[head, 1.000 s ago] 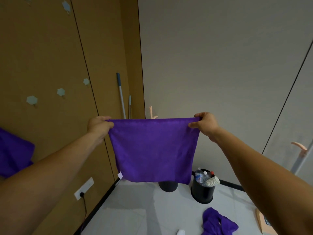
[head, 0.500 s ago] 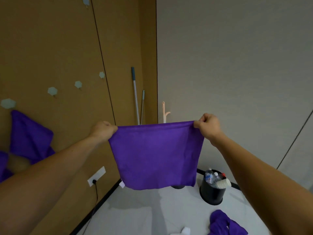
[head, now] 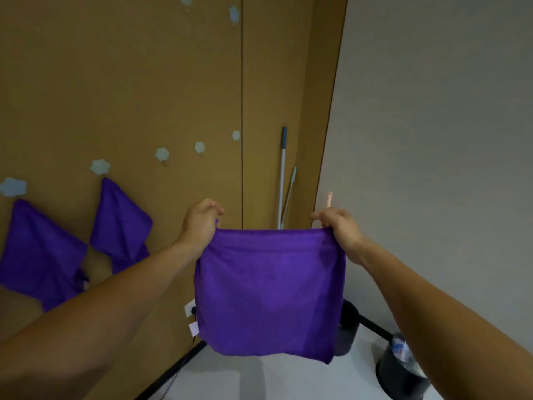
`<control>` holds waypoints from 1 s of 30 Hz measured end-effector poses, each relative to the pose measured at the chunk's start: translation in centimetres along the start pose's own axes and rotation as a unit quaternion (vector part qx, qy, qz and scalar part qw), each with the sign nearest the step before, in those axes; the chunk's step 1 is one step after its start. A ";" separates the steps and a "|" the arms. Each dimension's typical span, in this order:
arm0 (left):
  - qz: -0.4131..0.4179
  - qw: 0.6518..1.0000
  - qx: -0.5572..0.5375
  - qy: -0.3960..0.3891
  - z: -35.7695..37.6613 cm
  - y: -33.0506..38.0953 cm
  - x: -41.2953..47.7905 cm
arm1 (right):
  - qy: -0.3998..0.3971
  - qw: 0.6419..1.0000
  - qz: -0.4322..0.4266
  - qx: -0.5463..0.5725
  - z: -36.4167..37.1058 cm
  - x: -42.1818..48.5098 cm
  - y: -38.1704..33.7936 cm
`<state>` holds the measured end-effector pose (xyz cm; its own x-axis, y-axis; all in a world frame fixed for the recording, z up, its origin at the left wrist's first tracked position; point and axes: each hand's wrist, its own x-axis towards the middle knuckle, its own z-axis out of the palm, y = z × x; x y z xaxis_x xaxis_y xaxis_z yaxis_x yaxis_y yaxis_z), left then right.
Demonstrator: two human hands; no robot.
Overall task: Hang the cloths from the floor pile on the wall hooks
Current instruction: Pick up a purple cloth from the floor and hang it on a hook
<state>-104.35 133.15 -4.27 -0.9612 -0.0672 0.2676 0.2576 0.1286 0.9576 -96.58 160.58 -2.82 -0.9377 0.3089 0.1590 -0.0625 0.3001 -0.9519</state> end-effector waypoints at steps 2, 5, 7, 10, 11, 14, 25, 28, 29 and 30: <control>0.030 0.990 0.098 -0.096 -2.6 -0.3 1.8 | -0.107 0.991 -0.038 -0.065 2.6 1.1 -0.8; 0.034 0.955 0.174 -0.239 -6.9 -1.2 4.5 | -0.211 0.955 -0.060 -0.201 6.1 3.2 -1.8; 0.046 0.933 0.214 -0.286 -9.6 -2.1 6.2 | -0.248 0.941 -0.061 -0.222 8.9 4.8 -2.3; 0.046 0.899 0.281 -0.333 -13.2 -3.5 8.1 | -0.241 0.939 -0.085 -0.232 13.8 7.0 -2.9; 0.040 0.896 0.284 -0.340 -14.1 -3.8 8.6 | -0.221 0.949 -0.087 -0.206 15.4 7.7 -3.0; 0.044 0.917 0.253 -0.304 -16.4 -4.4 10.5 | -0.175 0.981 -0.056 -0.060 19.5 9.1 -3.3; -0.065 0.987 0.111 -0.093 -17.6 -8.2 17.4 | -0.221 0.975 -0.012 0.039 29.6 17.1 -3.5; -0.058 0.988 0.131 -0.060 -16.7 -9.1 19.6 | -0.248 0.967 -0.016 0.059 32.1 20.9 -3.1; -0.050 0.985 0.160 -0.043 -16.3 -9.3 20.5 | -0.258 0.963 -0.014 0.074 33.0 22.1 -3.2; -0.042 0.981 0.189 -0.020 -16.0 -9.4 21.5 | -0.264 0.960 -0.015 0.091 33.9 23.4 -3.2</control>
<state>-125.88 114.67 -5.83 -0.9824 -0.0561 0.1781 0.1296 0.4818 0.8667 -129.95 136.22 -4.97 -0.9742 -0.2123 0.0768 -0.1049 0.1244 -0.9867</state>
